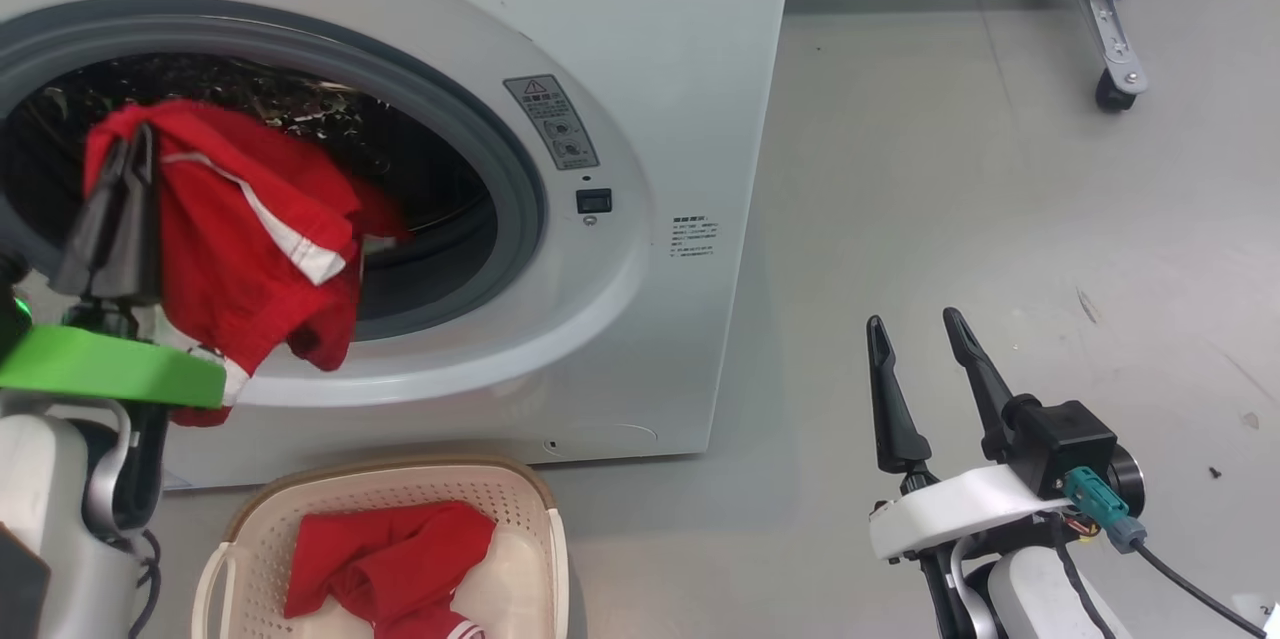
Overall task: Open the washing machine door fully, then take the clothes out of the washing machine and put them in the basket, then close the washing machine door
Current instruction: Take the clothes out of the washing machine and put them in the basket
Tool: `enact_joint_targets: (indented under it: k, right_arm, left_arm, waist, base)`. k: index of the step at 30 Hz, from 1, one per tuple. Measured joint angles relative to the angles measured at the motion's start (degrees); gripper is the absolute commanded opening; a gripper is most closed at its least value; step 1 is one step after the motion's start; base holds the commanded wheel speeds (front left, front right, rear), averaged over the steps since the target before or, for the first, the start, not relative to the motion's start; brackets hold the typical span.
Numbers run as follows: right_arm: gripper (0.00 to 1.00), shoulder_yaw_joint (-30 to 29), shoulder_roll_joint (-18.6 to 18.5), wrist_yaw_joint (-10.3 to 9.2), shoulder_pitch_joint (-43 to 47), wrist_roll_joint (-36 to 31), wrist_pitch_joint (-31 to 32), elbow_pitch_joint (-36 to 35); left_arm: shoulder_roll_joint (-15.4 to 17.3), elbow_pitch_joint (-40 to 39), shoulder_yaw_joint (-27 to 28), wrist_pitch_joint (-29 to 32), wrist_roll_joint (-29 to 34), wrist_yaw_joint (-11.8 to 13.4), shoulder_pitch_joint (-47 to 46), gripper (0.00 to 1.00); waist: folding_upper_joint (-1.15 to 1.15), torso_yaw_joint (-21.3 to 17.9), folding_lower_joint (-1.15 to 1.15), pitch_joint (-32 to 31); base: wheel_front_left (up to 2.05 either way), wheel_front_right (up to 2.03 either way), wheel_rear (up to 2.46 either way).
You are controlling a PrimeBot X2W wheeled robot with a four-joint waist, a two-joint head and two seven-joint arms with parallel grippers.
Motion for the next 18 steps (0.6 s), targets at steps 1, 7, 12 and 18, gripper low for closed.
enact_joint_targets:
  k: [1, 7, 12, 18]
  right_arm:
    - [1.00, -0.11, -0.01, 0.01, 0.01, -0.01, 0.00, -0.02]
    - [1.00, -0.18, 0.01, 0.51, 0.31, -0.27, 0.00, -0.01]
    - [1.00, 0.15, 0.01, 1.03, 0.31, -0.71, 0.00, 0.22]
    - [1.00, 0.29, 0.01, 1.54, 0.31, -1.01, 0.00, 0.57]
  left_arm:
    - [-0.30, -1.41, 0.68, 0.00, 0.26, 0.00, 0.00, 0.00]
    - [-1.07, -4.69, 0.99, -0.25, 0.78, 0.00, 3.39, 0.00]
    - [-0.93, -3.53, -1.05, -0.25, 0.67, 0.00, 8.25, 0.00]
    - [-0.35, -0.43, -5.39, -0.23, 0.20, 0.00, 12.96, 0.00]
  waist:
    - [0.00, 0.25, 0.00, -0.02]
    - [0.00, 1.64, 0.00, -0.12]
    - [0.00, 1.97, 0.00, -0.14]
    - [0.00, 1.82, 0.00, -0.03]
  base:
    - [0.00, 0.00, 0.00]
    - [0.00, 0.00, 0.00]
    - [0.00, 0.00, 0.00]
    - [0.00, 0.00, 0.00]
